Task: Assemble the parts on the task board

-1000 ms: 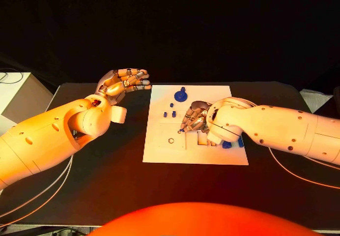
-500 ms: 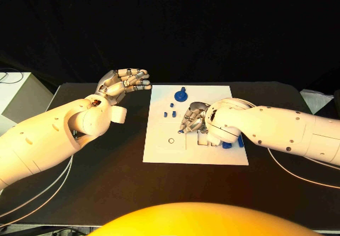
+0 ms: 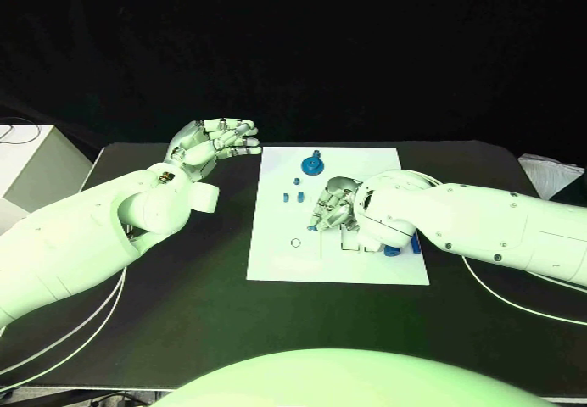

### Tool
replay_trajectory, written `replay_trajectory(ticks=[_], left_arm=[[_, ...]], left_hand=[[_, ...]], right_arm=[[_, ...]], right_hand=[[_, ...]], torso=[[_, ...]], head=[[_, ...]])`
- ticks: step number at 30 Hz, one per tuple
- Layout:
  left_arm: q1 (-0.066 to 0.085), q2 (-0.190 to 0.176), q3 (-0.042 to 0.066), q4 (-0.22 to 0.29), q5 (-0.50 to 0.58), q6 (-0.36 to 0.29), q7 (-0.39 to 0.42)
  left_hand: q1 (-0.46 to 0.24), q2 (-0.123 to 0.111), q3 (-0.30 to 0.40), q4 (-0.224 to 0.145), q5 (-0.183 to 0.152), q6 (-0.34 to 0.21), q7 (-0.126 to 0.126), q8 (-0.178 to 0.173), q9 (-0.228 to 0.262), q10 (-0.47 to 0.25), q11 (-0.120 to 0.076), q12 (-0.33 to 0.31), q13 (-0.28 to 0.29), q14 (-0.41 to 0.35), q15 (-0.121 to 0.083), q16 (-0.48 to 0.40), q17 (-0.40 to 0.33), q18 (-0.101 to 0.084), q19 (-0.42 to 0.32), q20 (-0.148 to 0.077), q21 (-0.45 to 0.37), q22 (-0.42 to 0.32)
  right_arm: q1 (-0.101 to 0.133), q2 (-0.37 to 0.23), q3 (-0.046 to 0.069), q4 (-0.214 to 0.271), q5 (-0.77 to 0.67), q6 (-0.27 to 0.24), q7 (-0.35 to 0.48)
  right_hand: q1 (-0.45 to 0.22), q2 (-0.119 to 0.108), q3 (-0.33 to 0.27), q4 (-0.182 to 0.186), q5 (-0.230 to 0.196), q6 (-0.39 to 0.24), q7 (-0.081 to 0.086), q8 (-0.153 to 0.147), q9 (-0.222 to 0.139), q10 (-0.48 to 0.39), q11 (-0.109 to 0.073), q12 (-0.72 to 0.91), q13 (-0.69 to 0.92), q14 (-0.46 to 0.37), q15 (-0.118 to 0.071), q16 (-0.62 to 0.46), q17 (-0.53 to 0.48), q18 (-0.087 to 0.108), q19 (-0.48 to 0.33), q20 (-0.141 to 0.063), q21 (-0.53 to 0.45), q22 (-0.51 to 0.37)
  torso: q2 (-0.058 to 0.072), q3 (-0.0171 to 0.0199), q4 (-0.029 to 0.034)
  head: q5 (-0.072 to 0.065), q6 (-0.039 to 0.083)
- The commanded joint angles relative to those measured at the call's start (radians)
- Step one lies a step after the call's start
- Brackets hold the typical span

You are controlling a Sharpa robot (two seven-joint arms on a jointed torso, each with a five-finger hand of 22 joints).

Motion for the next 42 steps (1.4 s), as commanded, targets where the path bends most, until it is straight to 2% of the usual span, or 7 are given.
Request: replay_trajectory(ticks=[1,19,33,35,36,37,42], left_arm=[[-0.001,0.002,0.001,0.0,0.003,0.015,0.006],[-0.001,0.002,0.0,0.001,0.003,0.018,0.004],[-0.001,0.002,0.0,0.001,0.003,0.021,0.001],[-0.001,0.002,0.0,0.001,0.003,0.021,0.0],[-0.001,0.002,0.0,0.0,0.003,0.022,0.0],[-0.001,0.002,0.0,0.0,0.003,0.022,0.0],[-0.001,0.002,0.0,-0.001,0.003,0.023,-0.001]], left_hand=[[0.011,0.0,-0.004,-0.001,-0.001,-0.005,0.002,0.005,-0.002,-0.004,0.0,0.005,0.001,-0.006,-0.002,-0.003,0.001,0.011,0.006,0.001,-0.007,-0.001],[0.012,0.0,-0.006,0.0,-0.001,-0.005,0.002,0.006,-0.002,-0.005,0.0,0.005,0.001,-0.007,-0.002,-0.004,0.002,0.01,0.007,0.001,-0.009,-0.002],[0.012,0.0,-0.006,0.0,-0.001,-0.005,0.002,0.006,-0.002,-0.006,0.0,0.005,0.001,-0.008,-0.002,-0.004,0.002,0.01,0.008,0.001,-0.009,-0.003],[0.012,0.0,-0.006,0.0,-0.001,-0.005,0.002,0.006,-0.002,-0.006,0.0,0.005,0.001,-0.008,-0.002,-0.004,0.002,0.01,0.008,0.001,-0.009,-0.003],[0.012,0.0,-0.006,0.0,-0.001,-0.005,0.002,0.006,-0.002,-0.006,0.0,0.005,0.001,-0.008,-0.002,-0.004,0.002,0.01,0.008,0.001,-0.009,-0.003],[0.012,0.0,-0.006,0.0,-0.001,-0.005,0.002,0.006,-0.002,-0.006,0.0,0.005,0.001,-0.008,-0.002,-0.004,0.002,0.01,0.008,0.001,-0.009,-0.003],[0.012,0.0,-0.007,0.001,-0.001,-0.004,0.002,0.006,-0.002,-0.007,0.0,0.005,0.001,-0.008,-0.001,-0.004,0.002,0.01,0.008,0.001,-0.01,-0.003]], right_arm=[[0.0,0.0,0.0,0.002,-0.013,0.02,-0.004],[0.0,0.027,-0.008,-0.029,-0.056,-0.004,-0.008],[0.0,0.041,-0.013,-0.035,-0.073,-0.012,-0.005],[0.0,0.042,-0.013,-0.033,-0.068,-0.016,-0.001],[0.0,0.042,-0.013,-0.031,-0.065,-0.017,0.0],[0.0,0.042,-0.013,-0.029,-0.062,-0.019,0.002],[-0.001,0.042,-0.013,-0.018,-0.048,-0.024,0.016]], right_hand=[[-0.003,0.011,0.0,-0.006,0.004,0.0,0.008,0.004,0.002,0.006,0.001,0.003,0.001,0.031,-0.006,-0.003,-0.001,-0.008,0.012,-0.008,-0.003,0.004],[-0.005,0.012,0.0,-0.008,0.003,-0.001,0.009,0.004,0.003,0.006,0.001,0.002,0.002,0.03,-0.006,-0.005,-0.004,-0.008,0.012,-0.008,-0.006,0.003],[-0.011,0.009,-0.006,-0.012,0.003,-0.004,0.011,0.006,0.006,0.005,0.003,0.0,0.004,0.029,-0.005,-0.008,-0.01,-0.008,0.011,-0.007,-0.008,0.002],[-0.016,0.007,-0.01,-0.014,0.007,-0.007,0.012,0.007,0.009,0.005,0.003,-0.001,0.005,0.028,-0.004,-0.01,-0.012,-0.008,0.012,-0.007,-0.006,0.003],[-0.025,0.004,-0.024,-0.018,0.038,-0.012,0.012,0.008,0.013,0.006,0.003,-0.002,0.008,0.029,-0.003,-0.008,-0.011,-0.008,0.012,-0.007,-0.005,0.005],[-0.028,0.004,-0.032,-0.02,0.046,-0.014,0.013,0.009,0.015,0.006,0.003,-0.003,0.01,0.029,-0.003,-0.008,-0.011,-0.008,0.012,-0.006,-0.006,0.005],[-0.037,-0.001,-0.055,-0.027,0.05,-0.019,0.012,0.009,0.02,0.005,0.004,-0.006,0.015,0.03,-0.003,-0.006,-0.009,-0.009,0.013,-0.005,-0.003,0.008]], torso=[[0.0,0.0004,0.0],[0.0,-0.0016,0.0031],[0.0,0.0004,0.0],[0.0,0.0005,0.0007],[0.0,0.0005,0.0009],[0.0,0.0006,0.0013],[0.0,0.0014,0.0011]], head=[[-0.001,0.0],[0.001,0.0],[0.005,0.0],[0.004,0.0],[0.004,0.0],[0.004,0.0],[0.006,0.0]])
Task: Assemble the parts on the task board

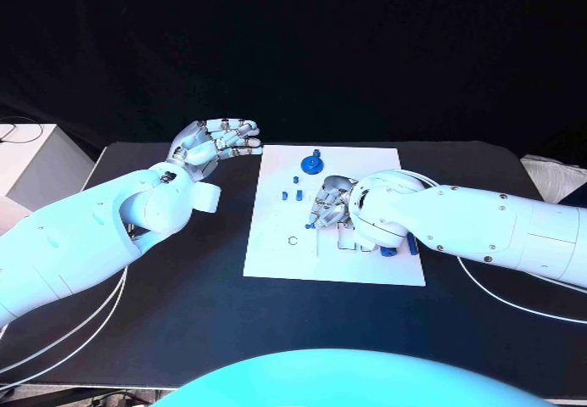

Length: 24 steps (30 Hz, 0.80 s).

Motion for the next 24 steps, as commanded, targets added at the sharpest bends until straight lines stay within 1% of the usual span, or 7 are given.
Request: replay_trajectory(ticks=[1,8,12,20,24], left_arm=[[-0.001,0.002,0.001,0.001,0.003,0.02,0.003],[-0.001,0.003,0.001,0.0,0.003,0.021,0.002],[-0.001,0.003,0.001,0.0,0.003,0.022,0.001],[-0.001,0.003,0.001,0.0,0.003,0.023,0.0],[-0.001,0.002,0.001,0.0,0.003,0.024,0.0]], left_hand=[[0.012,0.0,-0.007,0.001,-0.001,-0.004,0.002,0.006,-0.001,-0.007,0.0,0.005,0.001,-0.009,-0.001,-0.004,0.002,0.01,0.008,0.001,-0.004,-0.001],[0.012,0.0,-0.007,0.001,-0.001,-0.004,0.002,0.006,-0.001,-0.007,0.0,0.005,0.001,-0.009,-0.001,-0.004,0.002,0.01,0.008,0.001,-0.004,-0.001],[0.012,0.0,-0.007,0.001,-0.001,-0.004,0.002,0.006,-0.001,-0.007,0.0,0.005,0.001,-0.009,-0.001,-0.004,0.002,0.01,0.008,0.001,-0.004,-0.001],[0.012,0.0,-0.007,0.001,-0.001,-0.004,0.002,0.006,-0.001,-0.007,0.0,0.005,0.001,-0.009,-0.001,-0.004,0.002,0.01,0.008,0.001,-0.004,-0.001],[0.012,0.0,-0.007,0.001,-0.001,-0.004,0.002,0.006,-0.001,-0.007,0.0,0.005,0.001,-0.009,-0.001,-0.004,0.002,0.01,0.008,0.001,-0.004,-0.001]], right_arm=[[-0.004,0.004,-0.002,0.01,0.014,-0.008,0.026],[-0.005,0.002,-0.002,0.019,0.021,-0.02,0.042],[-0.005,0.001,-0.002,0.02,0.016,-0.029,0.046],[-0.005,0.001,-0.002,0.012,-0.021,-0.047,0.048],[-0.005,0.001,-0.002,0.005,-0.035,-0.052,0.047]], right_hand=[[-0.011,-0.003,-0.009,-0.001,0.001,-0.008,0.0,0.004,-0.001,0.005,0.003,-0.003,0.003,0.03,-0.003,0.002,0.001,-0.009,0.013,-0.005,0.004,0.008],[-0.016,-0.005,-0.019,-0.001,0.002,-0.01,0.0,0.004,0.001,0.005,0.003,-0.004,0.004,0.03,-0.003,0.002,0.001,-0.009,0.013,-0.005,0.003,0.008],[-0.019,-0.006,-0.024,0.0,0.003,-0.013,0.0,0.002,0.001,0.004,0.003,-0.005,0.006,0.03,-0.003,0.003,0.002,-0.009,0.013,-0.005,0.004,0.009],[-0.023,-0.006,-0.03,0.0,0.004,-0.022,0.001,-0.003,-0.001,0.002,0.004,-0.007,0.007,0.031,-0.003,0.004,0.003,-0.009,0.014,-0.005,0.006,0.01],[-0.023,-0.005,-0.031,0.0,0.004,-0.024,0.002,-0.005,-0.001,0.002,0.004,-0.008,0.008,0.031,-0.002,0.006,0.005,-0.01,0.014,-0.005,0.007,0.011]], torso=[[0.0,0.0007,-0.0003],[0.0,0.0007,-0.0009],[0.001,0.0001,-0.0004],[0.0,-0.0004,-0.0004],[0.0,0.0,-0.0007]], head=[[0.001,0.0],[0.002,0.0],[0.003,0.0],[0.002,0.0],[0.002,0.0]])
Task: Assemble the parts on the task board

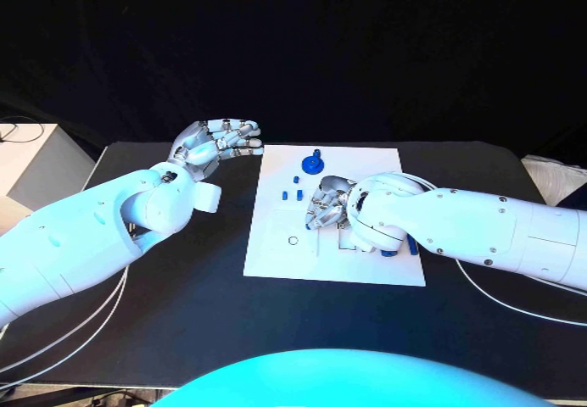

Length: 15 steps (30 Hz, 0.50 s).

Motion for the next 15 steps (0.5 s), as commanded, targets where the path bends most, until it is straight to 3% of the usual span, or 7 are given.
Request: replay_trajectory(ticks=[1,15], left_arm=[[-0.001,0.001,0.001,0.001,0.003,0.019,0.004],[-0.001,0.001,0.0,0.001,0.003,0.02,0.002]], left_hand=[[0.012,0.0,-0.007,0.001,-0.001,-0.004,0.002,0.006,-0.001,-0.007,0.0,0.005,0.001,-0.009,-0.001,-0.004,0.001,0.01,0.008,0.001,-0.004,-0.001],[0.013,0.001,-0.01,0.003,-0.001,-0.003,0.002,0.008,-0.002,-0.01,0.001,0.006,0.001,-0.011,-0.001,-0.005,0.002,0.01,0.01,0.001,-0.007,-0.003]], right_arm=[[-0.001,0.001,0.0,-0.008,-0.038,-0.019,0.013],[-0.001,0.006,0.0,-0.017,-0.044,-0.015,0.015]], right_hand=[[-0.007,0.001,-0.006,0.0,0.004,-0.006,0.001,-0.005,-0.001,0.002,0.004,-0.004,-0.001,0.031,-0.002,0.006,0.003,-0.01,0.014,-0.005,0.007,0.011],[-0.007,0.004,-0.007,0.001,0.003,-0.008,0.001,-0.006,-0.002,0.002,0.005,-0.004,0.0,0.031,-0.002,0.005,0.002,-0.01,0.014,-0.004,0.007,0.012]], torso=[[0.0,0.0003,-0.0003],[0.0,0.0006,-0.0004]], head=[[0.0,0.0],[-0.001,0.0]])
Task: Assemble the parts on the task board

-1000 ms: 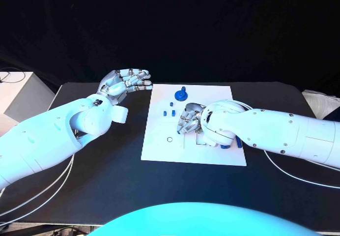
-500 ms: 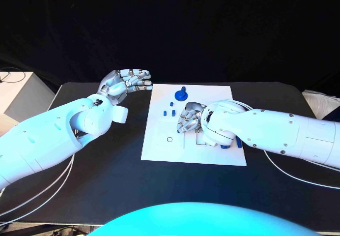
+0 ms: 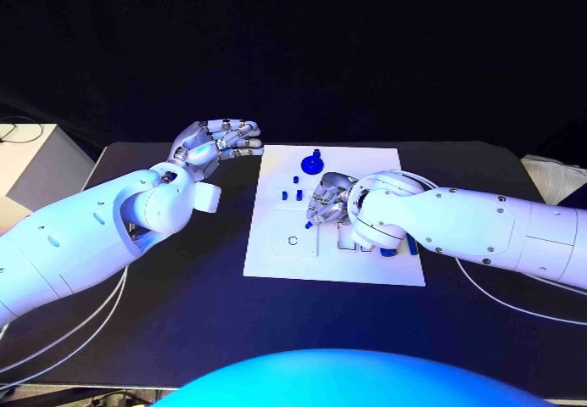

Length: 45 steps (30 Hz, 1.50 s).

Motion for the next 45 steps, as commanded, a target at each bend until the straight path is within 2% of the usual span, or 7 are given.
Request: replay_trajectory(ticks=[1,10,17,23,24,27,45], left_arm=[[-0.001,0.001,0.0,0.001,0.003,0.019,0.004],[-0.001,0.001,0.0,0.001,0.003,0.019,0.003],[-0.001,0.0,0.0,0.001,0.003,0.019,0.002],[-0.001,0.0,0.0,0.001,0.003,0.019,0.002],[-0.001,0.0,0.0,0.001,0.003,0.019,0.002],[-0.001,0.0,0.0,0.001,0.003,0.019,0.002],[-0.001,0.0,0.0,0.001,0.003,0.019,0.002]], left_hand=[[0.009,-0.003,-0.006,-0.001,-0.001,-0.003,0.002,0.003,-0.002,-0.01,0.001,0.006,0.001,-0.007,0.003,-0.005,0.001,0.01,0.006,-0.003,-0.007,-0.001],[0.009,-0.003,-0.006,-0.001,-0.001,-0.003,0.002,0.003,-0.002,-0.01,0.001,0.006,0.001,-0.007,0.003,-0.005,0.001,0.01,0.006,-0.003,-0.007,-0.001],[0.01,-0.002,-0.007,0.0,-0.001,-0.003,0.002,0.004,-0.002,-0.011,0.001,0.006,0.001,-0.008,0.003,-0.005,0.002,0.01,0.007,-0.002,-0.008,-0.002],[0.01,-0.002,-0.007,0.0,-0.001,-0.003,0.002,0.004,-0.002,-0.011,0.001,0.006,0.001,-0.008,0.003,-0.005,0.002,0.01,0.007,-0.002,-0.008,-0.002],[0.01,-0.002,-0.007,0.0,-0.001,-0.003,0.002,0.004,-0.002,-0.011,0.001,0.006,0.001,-0.008,0.003,-0.005,0.002,0.01,0.007,-0.002,-0.008,-0.002],[0.01,-0.002,-0.007,0.0,-0.001,-0.003,0.002,0.004,-0.002,-0.011,0.001,0.006,0.001,-0.008,0.003,-0.005,0.002,0.01,0.007,-0.002,-0.008,-0.002],[0.01,-0.002,-0.007,0.0,-0.001,-0.003,0.002,0.004,-0.002,-0.011,0.001,0.006,0.001,-0.008,0.003,-0.005,0.002,0.01,0.007,-0.002,-0.008,-0.002]], right_arm=[[-0.002,0.002,-0.001,-0.002,-0.017,0.002,0.009],[-0.003,0.004,-0.001,-0.001,-0.015,0.01,0.013],[-0.004,0.003,-0.001,-0.001,-0.018,0.006,0.011],[-0.005,0.001,-0.001,0.001,-0.028,0.006,0.01],[-0.005,0.001,-0.001,0.002,-0.029,0.006,0.01],[-0.005,0.001,-0.001,0.004,-0.035,0.007,0.011],[-0.008,0.005,-0.005,-0.011,-0.117,-0.005,0.005]], right_hand=[[-0.008,0.004,-0.007,0.001,0.003,-0.008,0.001,-0.006,-0.002,0.002,0.005,-0.004,0.0,0.031,-0.002,0.005,0.0,-0.01,0.014,-0.004,0.004,0.011],[-0.012,0.001,-0.014,0.002,-0.006,-0.01,0.002,-0.008,-0.002,0.0,0.005,-0.006,0.002,0.031,-0.001,0.005,-0.002,-0.009,0.014,-0.004,0.001,0.01],[-0.018,-0.016,-0.03,0.001,0.001,-0.024,0.003,-0.021,-0.007,-0.001,0.006,-0.009,0.007,0.03,0.0,0.006,-0.002,-0.01,0.015,-0.003,0.002,0.012],[-0.012,-0.028,-0.039,-0.008,-0.005,-0.033,0.003,-0.03,-0.011,0.001,0.005,-0.009,0.011,0.031,-0.001,0.009,0.001,-0.01,0.016,-0.003,0.003,0.013],[-0.007,-0.036,-0.043,-0.014,-0.013,-0.037,0.003,-0.034,-0.013,0.001,0.005,-0.01,0.013,0.031,-0.001,0.008,-0.001,-0.01,0.016,-0.003,0.004,0.014],[-0.006,-0.04,-0.046,-0.016,-0.027,-0.039,0.003,-0.038,-0.015,0.002,0.005,-0.01,0.016,0.031,-0.001,0.009,0.0,-0.01,0.016,-0.003,0.005,0.015],[0.0,-0.054,-0.054,-0.02,-0.091,-0.047,0.003,-0.053,-0.024,0.004,0.006,-0.012,0.028,0.03,0.0,0.01,-0.002,-0.011,0.017,-0.002,0.006,0.017]], torso=[[0.0,0.0002,0.0005],[0.0,0.0002,0.0005],[0.0,-0.0006,0.0005],[0.0,0.0005,-0.0005],[0.0,0.0005,-0.0006],[0.0,0.0001,-0.0002],[0.0,0.0003,0.0007]], head=[[0.0,0.0],[0.0,0.0],[0.0,0.0],[0.001,0.0],[0.001,0.0],[0.0,0.0],[-0.001,0.0]])
